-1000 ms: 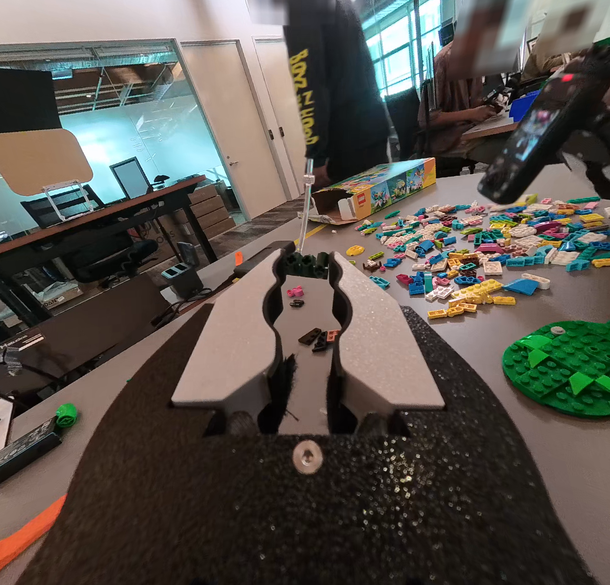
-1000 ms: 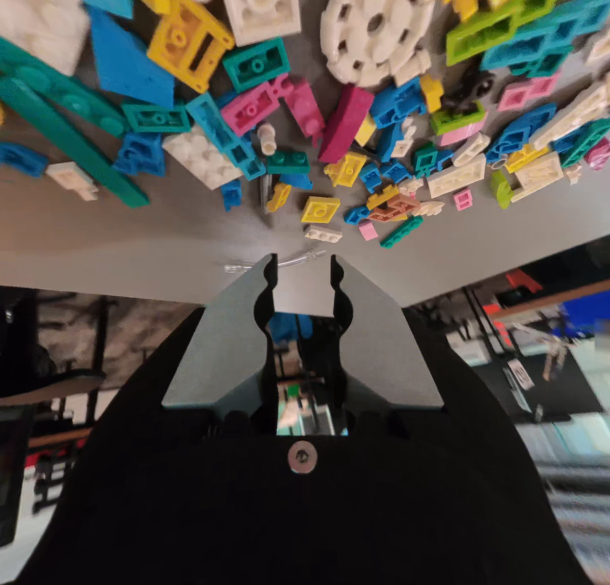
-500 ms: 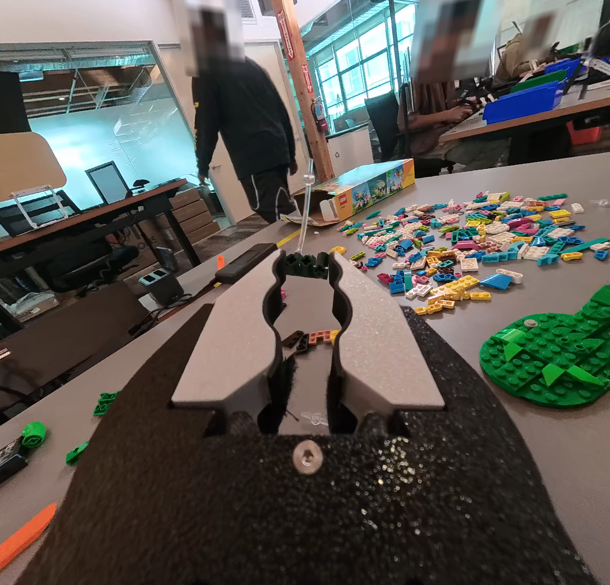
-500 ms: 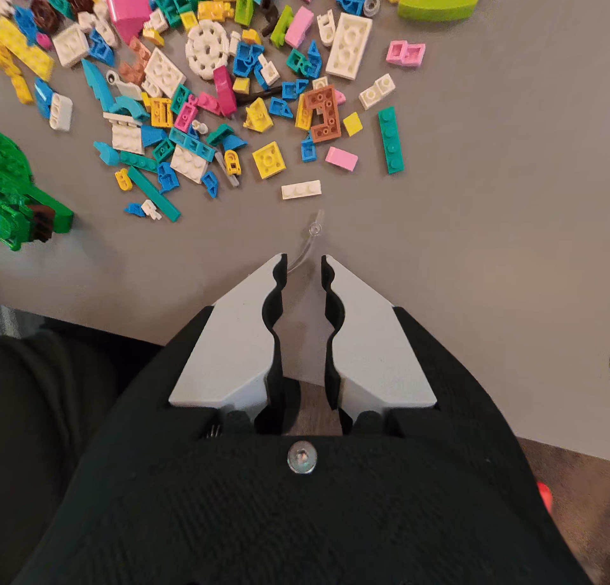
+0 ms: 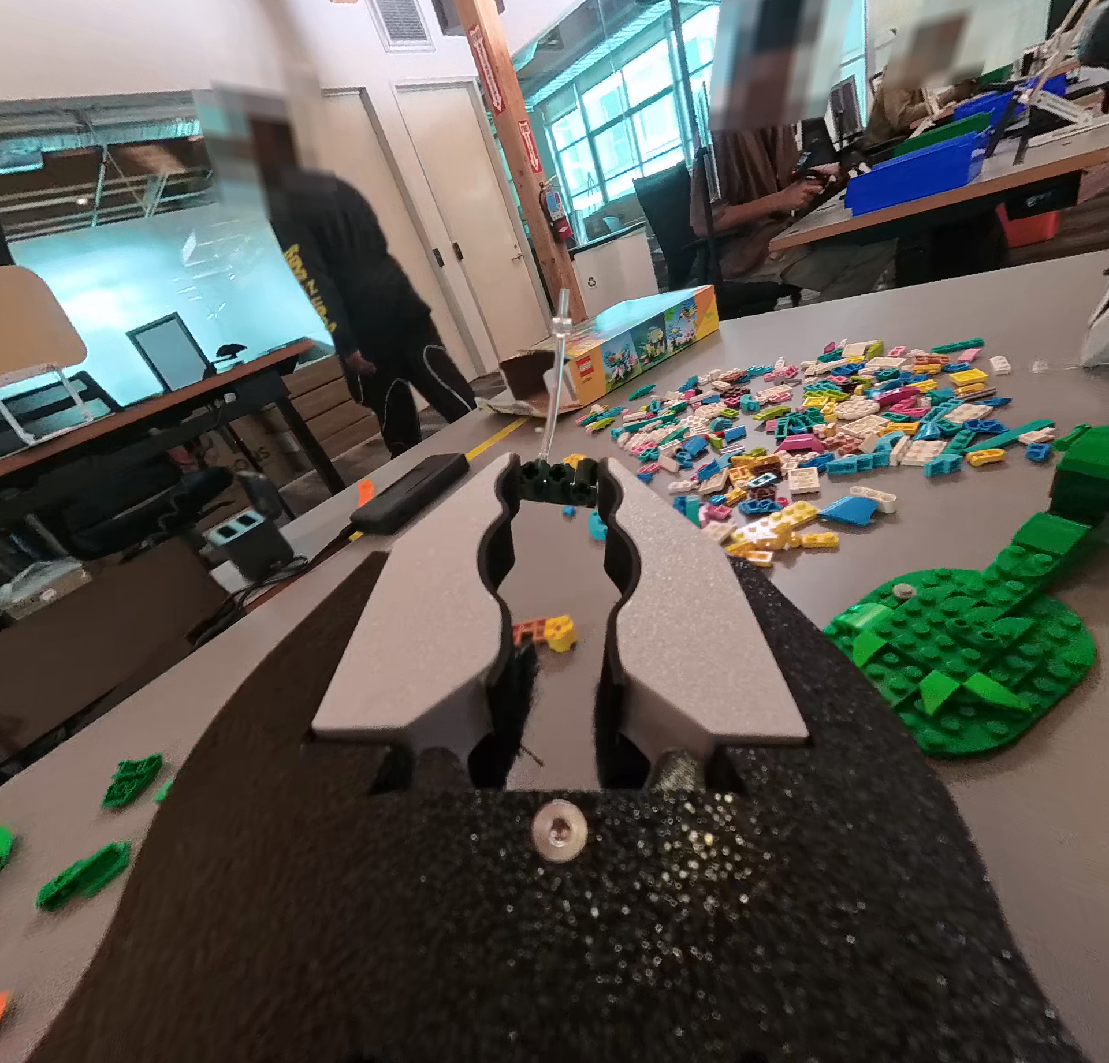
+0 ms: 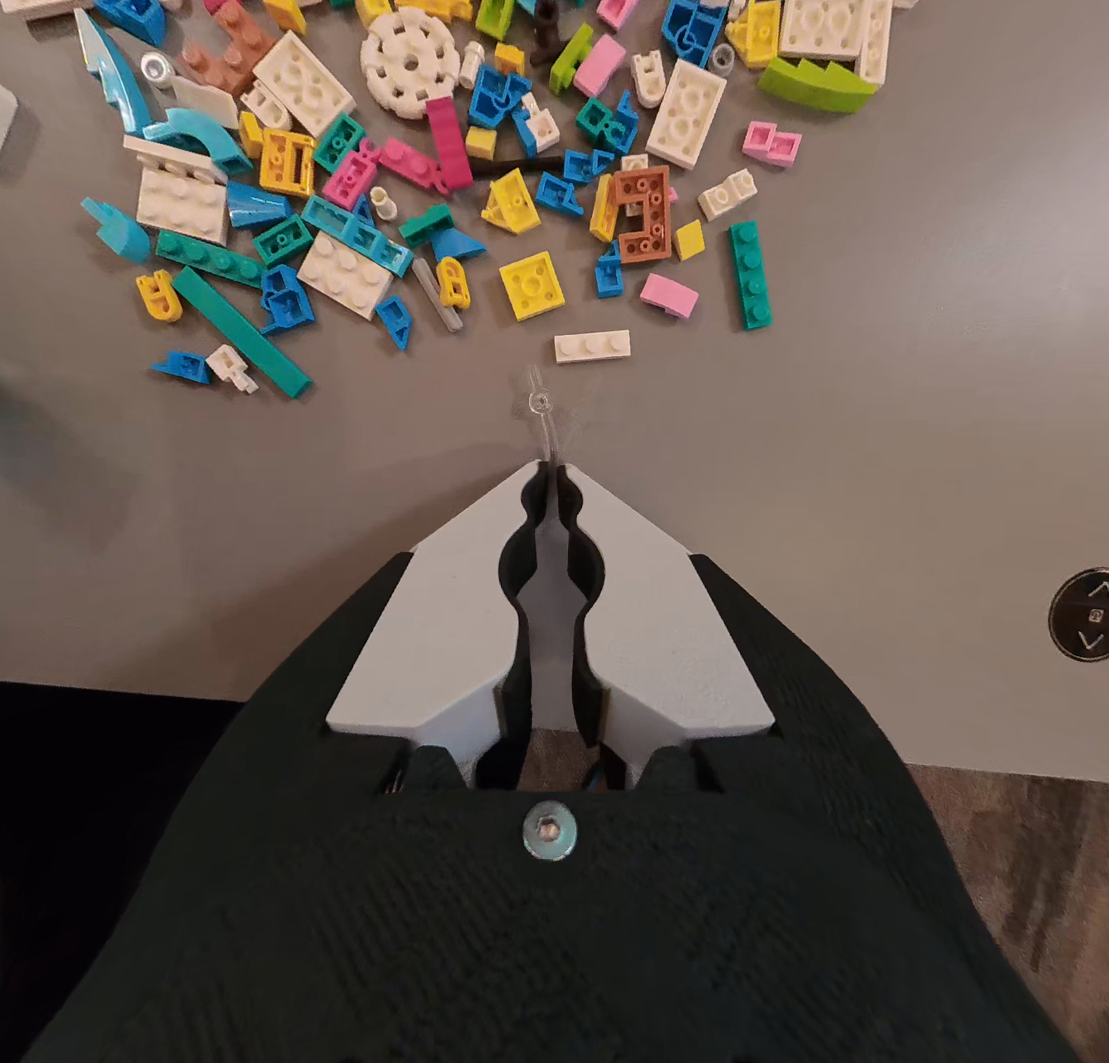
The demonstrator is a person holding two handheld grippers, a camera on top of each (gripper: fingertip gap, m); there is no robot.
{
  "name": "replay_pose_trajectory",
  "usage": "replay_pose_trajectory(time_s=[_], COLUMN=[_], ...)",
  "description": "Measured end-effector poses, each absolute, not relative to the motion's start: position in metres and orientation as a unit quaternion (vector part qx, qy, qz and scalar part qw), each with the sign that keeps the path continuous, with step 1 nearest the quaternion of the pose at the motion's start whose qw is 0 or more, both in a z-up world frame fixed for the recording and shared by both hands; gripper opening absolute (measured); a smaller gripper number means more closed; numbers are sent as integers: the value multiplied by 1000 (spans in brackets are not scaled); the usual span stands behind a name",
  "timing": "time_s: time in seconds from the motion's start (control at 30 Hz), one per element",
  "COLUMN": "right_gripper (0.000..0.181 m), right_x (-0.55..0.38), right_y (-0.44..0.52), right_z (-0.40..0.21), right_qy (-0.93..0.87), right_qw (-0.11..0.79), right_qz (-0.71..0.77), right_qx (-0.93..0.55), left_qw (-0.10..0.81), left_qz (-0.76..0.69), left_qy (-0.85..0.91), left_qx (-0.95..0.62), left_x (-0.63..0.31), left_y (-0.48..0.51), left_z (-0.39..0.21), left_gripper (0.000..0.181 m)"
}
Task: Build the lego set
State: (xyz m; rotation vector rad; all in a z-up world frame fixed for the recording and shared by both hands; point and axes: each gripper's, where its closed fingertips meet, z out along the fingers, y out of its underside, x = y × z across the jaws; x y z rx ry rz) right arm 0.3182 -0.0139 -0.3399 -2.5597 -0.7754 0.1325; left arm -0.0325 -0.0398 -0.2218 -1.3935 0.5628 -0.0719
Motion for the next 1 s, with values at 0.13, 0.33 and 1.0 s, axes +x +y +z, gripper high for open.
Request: replay_pose_trajectory(time_s=[0.13,0.33,1.0], right_gripper=[1,1,1], right_x=[297,231,175], right_y=[-4,-3,-85], right_z=[-317,-125,44], right_qy=[-254,-212,-51], right_qw=[310,662,821], right_qz=[130,252,451], right_qx=[-907,-673,-347], left_qw=[749,802,895], left_qz=[-48,-105,-179], left_qy=[271,290,254], left_qx=[-603,-511,-320], left_x=[1,75,131], left_y=[-41,-40,-92], left_z=[-206,-126,6], left_gripper=[23,23,23])
